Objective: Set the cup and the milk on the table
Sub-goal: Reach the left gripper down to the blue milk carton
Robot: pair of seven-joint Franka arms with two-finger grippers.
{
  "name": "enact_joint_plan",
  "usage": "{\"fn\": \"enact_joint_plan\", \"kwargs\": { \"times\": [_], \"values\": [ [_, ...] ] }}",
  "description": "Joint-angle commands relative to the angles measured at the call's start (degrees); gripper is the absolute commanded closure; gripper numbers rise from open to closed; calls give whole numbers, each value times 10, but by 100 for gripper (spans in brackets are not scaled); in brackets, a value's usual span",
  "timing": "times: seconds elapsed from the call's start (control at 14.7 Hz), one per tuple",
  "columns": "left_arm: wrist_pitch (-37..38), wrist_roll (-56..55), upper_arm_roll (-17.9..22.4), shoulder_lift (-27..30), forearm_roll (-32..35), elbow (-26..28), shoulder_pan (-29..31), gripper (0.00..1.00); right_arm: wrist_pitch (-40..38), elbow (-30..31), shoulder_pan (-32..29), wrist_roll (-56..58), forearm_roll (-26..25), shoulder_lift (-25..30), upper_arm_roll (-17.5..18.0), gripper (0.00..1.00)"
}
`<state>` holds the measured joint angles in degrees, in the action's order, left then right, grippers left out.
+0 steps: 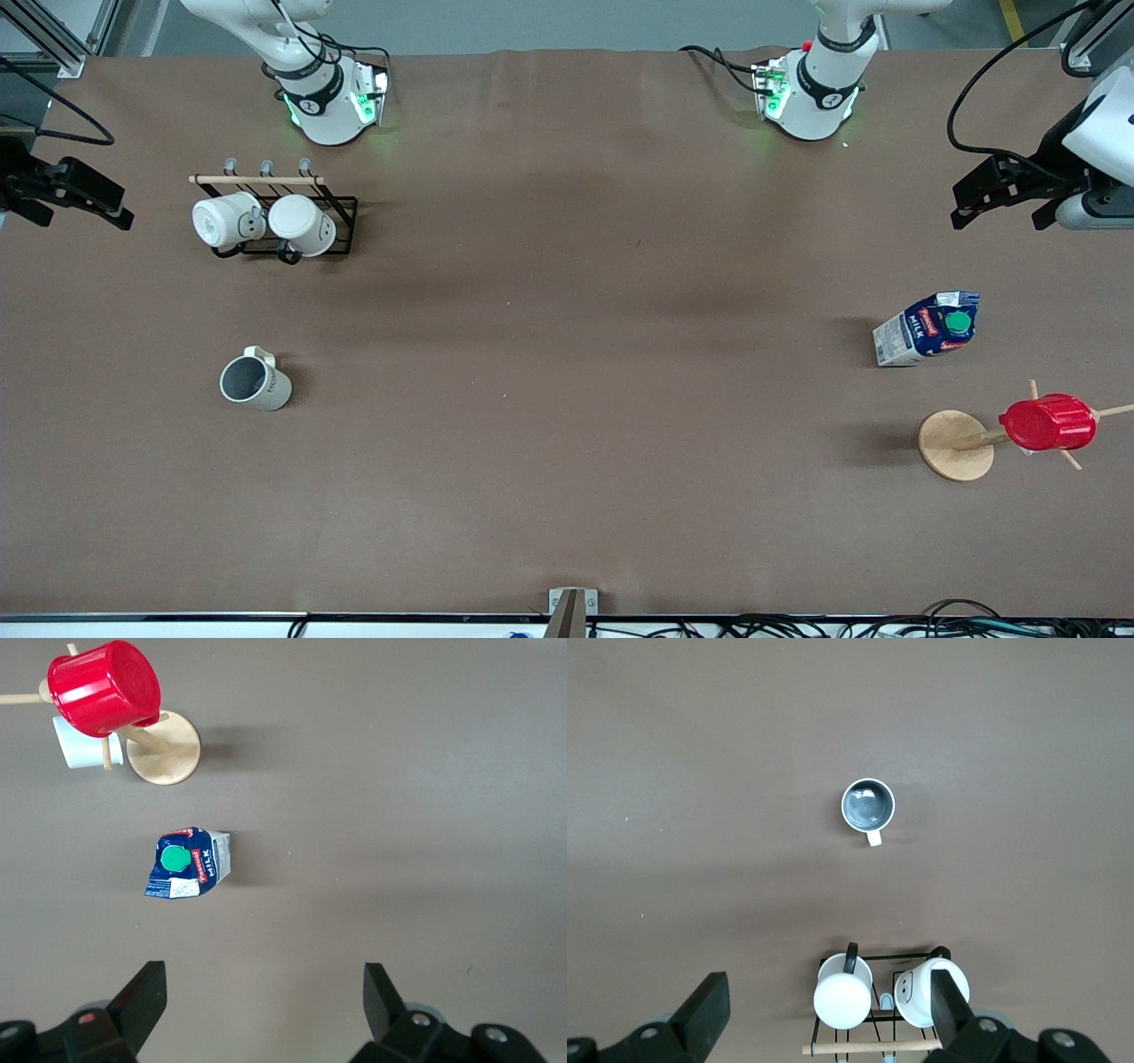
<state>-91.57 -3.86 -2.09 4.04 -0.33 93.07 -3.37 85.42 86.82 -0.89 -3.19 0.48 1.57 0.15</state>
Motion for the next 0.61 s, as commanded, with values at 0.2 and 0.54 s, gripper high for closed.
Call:
{"fn": "enact_joint_plan", "kwargs": {
  "times": [0.2, 0.54],
  "values": [
    [10, 9, -1, -10, -4, -13, 2, 2, -9, -7, -10, -6, 1, -3, 4, 0],
    [7, 10, -1, -12, -3, -10, 13, 3, -10, -7, -10, -6, 1, -3, 4, 0]
  ]
}}
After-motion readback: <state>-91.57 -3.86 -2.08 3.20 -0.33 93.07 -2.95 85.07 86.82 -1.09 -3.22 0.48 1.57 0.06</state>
